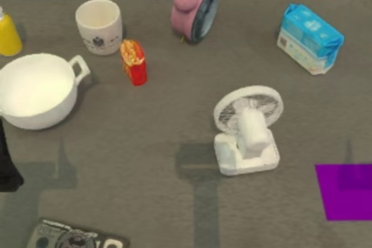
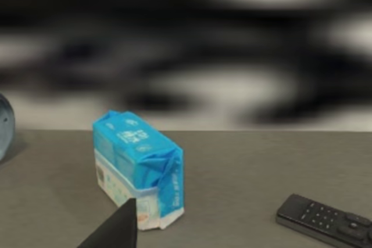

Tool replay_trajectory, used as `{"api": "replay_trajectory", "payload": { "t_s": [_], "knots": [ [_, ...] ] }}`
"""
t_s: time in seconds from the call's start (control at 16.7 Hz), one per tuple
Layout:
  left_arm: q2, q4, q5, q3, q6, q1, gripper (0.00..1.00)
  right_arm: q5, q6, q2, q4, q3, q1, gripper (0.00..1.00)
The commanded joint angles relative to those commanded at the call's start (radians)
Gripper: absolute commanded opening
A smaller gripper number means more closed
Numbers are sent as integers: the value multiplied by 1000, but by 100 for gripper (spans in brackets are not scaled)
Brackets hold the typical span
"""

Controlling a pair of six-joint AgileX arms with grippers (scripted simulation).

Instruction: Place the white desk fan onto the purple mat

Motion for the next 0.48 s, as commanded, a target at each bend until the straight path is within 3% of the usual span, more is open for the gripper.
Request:
{"api": "replay_trajectory", "payload": {
  "t_s": [0.24, 0.48],
  "knots": [
    [0, 0, 0, 0, 0, 0, 100, -2, -22, 30, -28, 29, 12, 100],
    [0, 0, 0, 0, 0, 0, 100, -4, -139, 218, -183, 213, 71, 100]
  ]
}}
